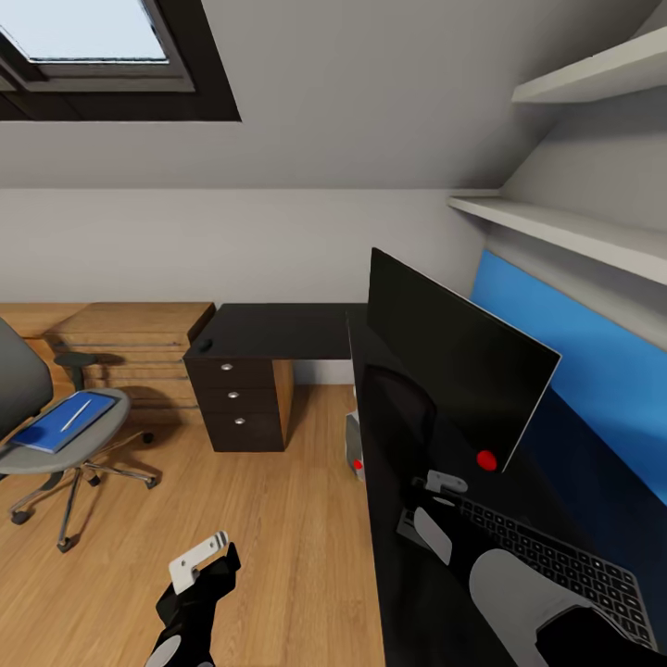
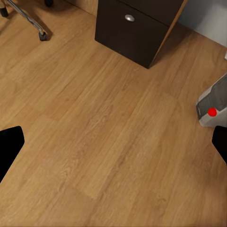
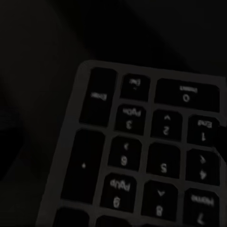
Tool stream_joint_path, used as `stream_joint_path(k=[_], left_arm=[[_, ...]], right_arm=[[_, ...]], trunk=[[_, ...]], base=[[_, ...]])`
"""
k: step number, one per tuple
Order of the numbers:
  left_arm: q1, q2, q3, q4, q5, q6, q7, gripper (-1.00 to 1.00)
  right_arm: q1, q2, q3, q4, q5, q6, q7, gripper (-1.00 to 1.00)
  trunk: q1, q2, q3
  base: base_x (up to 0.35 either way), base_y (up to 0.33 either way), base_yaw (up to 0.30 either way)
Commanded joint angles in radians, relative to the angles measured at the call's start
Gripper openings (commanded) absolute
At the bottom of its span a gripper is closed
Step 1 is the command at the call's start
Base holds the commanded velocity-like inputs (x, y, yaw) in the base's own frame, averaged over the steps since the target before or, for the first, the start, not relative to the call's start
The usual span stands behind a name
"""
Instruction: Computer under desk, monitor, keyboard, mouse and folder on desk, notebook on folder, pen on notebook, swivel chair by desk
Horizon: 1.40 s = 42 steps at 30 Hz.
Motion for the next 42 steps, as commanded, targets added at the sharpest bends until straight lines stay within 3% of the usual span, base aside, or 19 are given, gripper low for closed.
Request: stream_joint_path(k=[1, 20, 42], left_arm=[[0.000, 0.001, -0.002, -0.002, 0.003, 0.005, 0.006, 1.00], [0.000, 0.001, -0.009, -0.002, 0.001, 0.005, 0.006, 1.00], [0.000, 0.007, -0.015, 0.015, -0.001, 0.004, 0.004, 1.00]], right_arm=[[-0.001, -0.001, 0.008, -0.002, -0.004, 0.010, -0.008, 1.00], [-0.001, -0.001, 0.006, -0.002, -0.004, 0.013, -0.008, 1.00], [-0.001, -0.001, 0.007, -0.002, -0.005, 0.011, -0.008, 1.00]], trunk=[[0.004, -0.008, -0.004], [0.077, -0.141, -0.064], [0.077, -0.141, -0.064]], base=[[0.000, 0.000, 0.000], [0.000, 0.000, 0.000], [-0.046, 0.000, 0.000]])
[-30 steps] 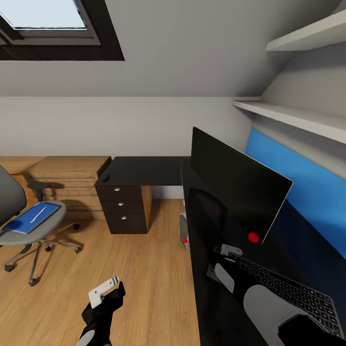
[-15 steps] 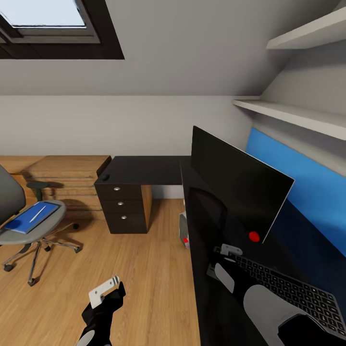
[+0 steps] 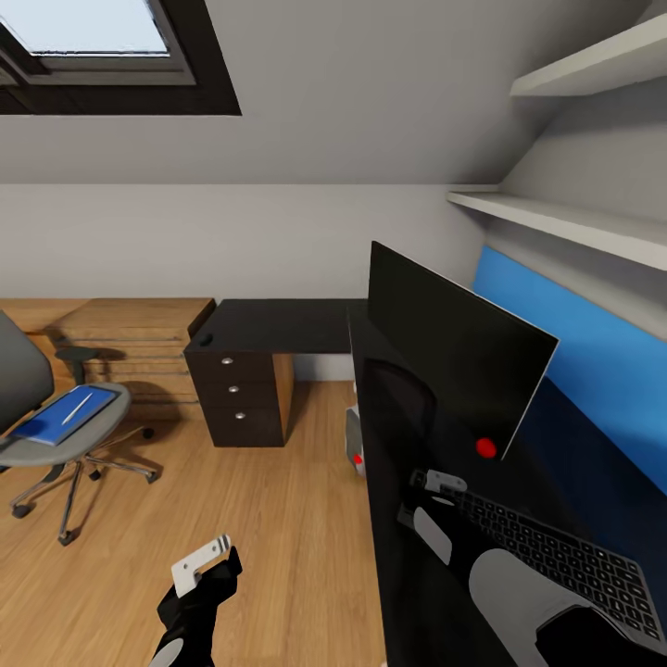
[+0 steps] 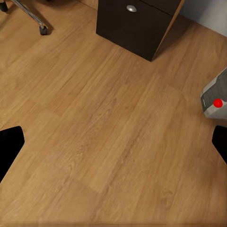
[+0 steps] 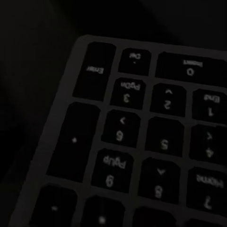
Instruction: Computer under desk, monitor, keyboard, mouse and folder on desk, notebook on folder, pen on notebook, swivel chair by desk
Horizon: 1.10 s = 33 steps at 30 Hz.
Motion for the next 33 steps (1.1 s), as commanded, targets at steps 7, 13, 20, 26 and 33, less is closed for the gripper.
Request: stream_joint_path(k=[7, 13, 20, 26, 33], left_arm=[[0.000, 0.000, -0.003, -0.002, 0.001, 0.006, 0.006, 1.00], [0.000, 0.000, -0.003, -0.002, 0.001, 0.007, 0.006, 1.00], [0.000, 0.000, -0.003, -0.002, 0.002, 0.008, 0.006, 1.00], [0.000, 0.000, -0.003, -0.002, 0.002, 0.008, 0.006, 1.00], [0.000, 0.000, -0.003, -0.002, 0.002, 0.008, 0.006, 1.00]], right_arm=[[0.000, 0.001, 0.005, -0.001, -0.012, 0.005, -0.009, 1.00], [0.000, 0.001, 0.006, -0.001, -0.013, 0.004, -0.009, 1.00], [0.000, 0.001, 0.006, -0.001, -0.013, 0.003, -0.008, 1.00], [0.000, 0.001, 0.006, -0.002, -0.013, 0.003, -0.007, 1.00], [0.000, 0.001, 0.007, -0.002, -0.013, 0.002, -0.006, 1.00]], trunk=[[0.000, -0.001, -0.001], [0.000, -0.001, -0.001], [0.000, -0.001, -0.001], [0.000, -0.001, -0.001], [0.000, -0.001, -0.001]], base=[[-0.177, 0.000, 0.000], [-0.044, 0.000, 0.000], [-0.002, 0.000, 0.000], [-0.191, 0.000, 0.000], [-0.191, 0.000, 0.000]])
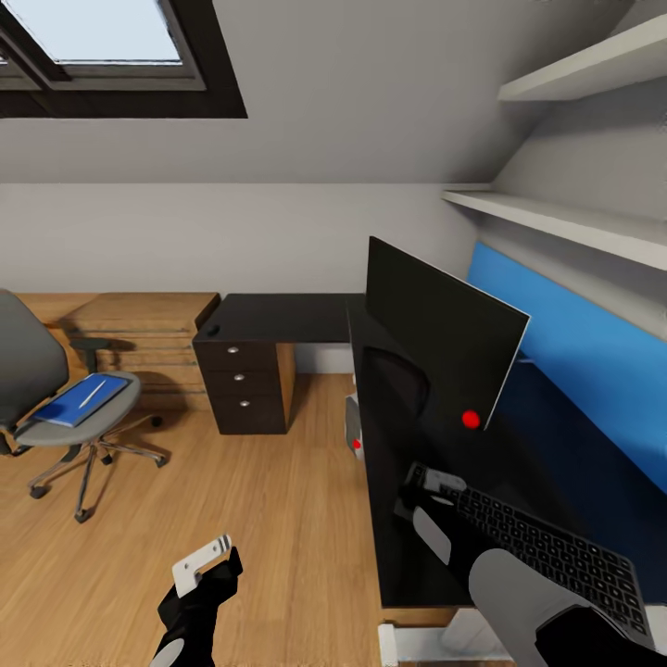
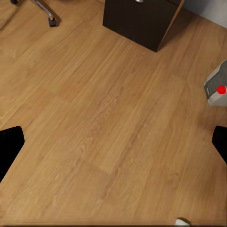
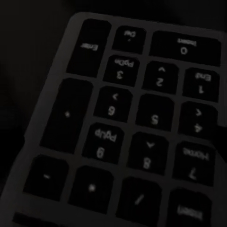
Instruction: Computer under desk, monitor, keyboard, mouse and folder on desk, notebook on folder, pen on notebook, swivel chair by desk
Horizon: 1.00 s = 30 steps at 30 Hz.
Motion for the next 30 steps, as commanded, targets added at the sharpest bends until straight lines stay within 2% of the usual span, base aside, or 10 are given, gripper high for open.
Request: stream_joint_path(k=[1, 9, 19, 30], left_arm=[[0.000, 0.001, -0.001, -0.002, 0.002, 0.005, 0.006, 1.00], [0.000, 0.001, -0.001, -0.002, 0.003, 0.005, 0.006, 1.00], [0.000, 0.001, -0.001, -0.002, 0.004, 0.006, 0.006, 1.00], [0.000, 0.001, -0.001, -0.002, 0.004, 0.006, 0.006, 1.00]], right_arm=[[0.000, -0.001, 0.004, -0.001, -0.013, 0.007, -0.009, 1.00], [0.000, -0.001, 0.004, -0.001, -0.012, 0.005, -0.009, 1.00], [0.000, 0.000, 0.004, -0.001, -0.011, 0.005, -0.007, 1.00], [0.000, 0.002, 0.006, -0.001, -0.011, 0.005, -0.007, 1.00]], trunk=[[0.000, -0.001, -0.001], [0.000, -0.001, -0.001], [0.000, -0.001, -0.001], [0.000, -0.001, -0.001]], base=[[-0.141, 0.000, 0.000], [-0.146, 0.000, 0.000], [-0.301, 0.000, 0.000], [-0.053, 0.000, 0.000]])
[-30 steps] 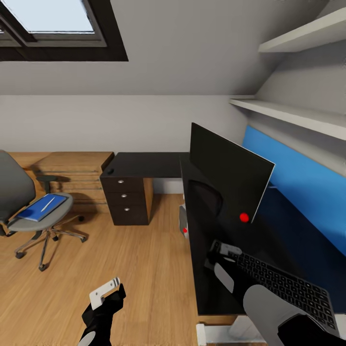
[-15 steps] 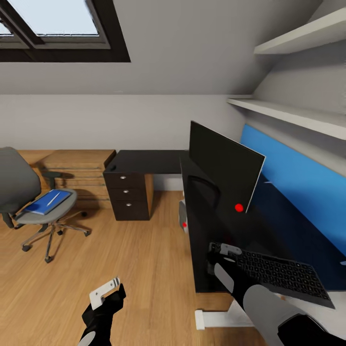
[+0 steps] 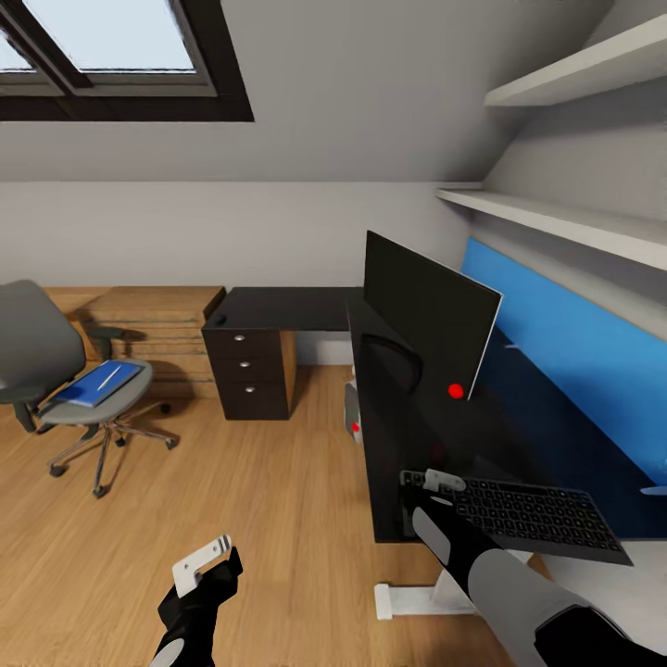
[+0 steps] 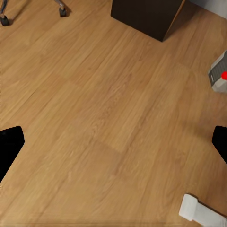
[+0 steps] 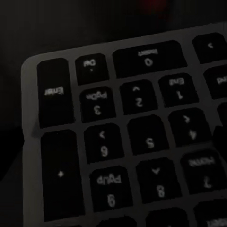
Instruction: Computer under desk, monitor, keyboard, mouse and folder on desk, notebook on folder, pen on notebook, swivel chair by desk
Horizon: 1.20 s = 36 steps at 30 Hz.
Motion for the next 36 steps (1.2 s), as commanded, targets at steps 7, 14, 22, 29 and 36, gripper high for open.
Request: stream_joint_path(k=[7, 14, 22, 29, 36], left_arm=[[0.000, 0.001, -0.001, -0.002, 0.004, 0.005, 0.006, 1.00], [0.000, 0.001, -0.001, -0.002, 0.005, 0.004, 0.006, 1.00], [0.000, 0.001, -0.001, -0.001, 0.006, 0.006, 0.006, 1.00], [0.000, -0.001, -0.002, 0.000, 0.005, 0.004, 0.005, 1.00], [0.000, -0.001, -0.015, 0.001, 0.004, 0.002, 0.006, 1.00]], right_arm=[[0.000, -0.001, 0.005, -0.001, -0.013, 0.008, -0.008, 1.00], [0.000, -0.001, 0.005, -0.001, -0.011, 0.009, -0.008, 1.00], [0.000, -0.001, 0.005, -0.001, -0.011, 0.009, -0.007, 1.00], [0.000, -0.002, 0.006, -0.030, -0.009, 0.009, -0.008, 1.00], [0.000, -0.002, 0.008, -0.046, -0.008, 0.010, -0.009, 1.00]], trunk=[[0.000, -0.001, -0.001], [0.000, -0.001, -0.001], [0.000, -0.001, -0.001], [-0.004, 0.006, 0.002], [-0.031, 0.055, 0.024]], base=[[-0.197, 0.000, 0.000], [-0.013, 0.000, 0.000], [0.000, 0.000, 0.000], [0.000, 0.000, 0.000], [0.000, 0.000, 0.000]])
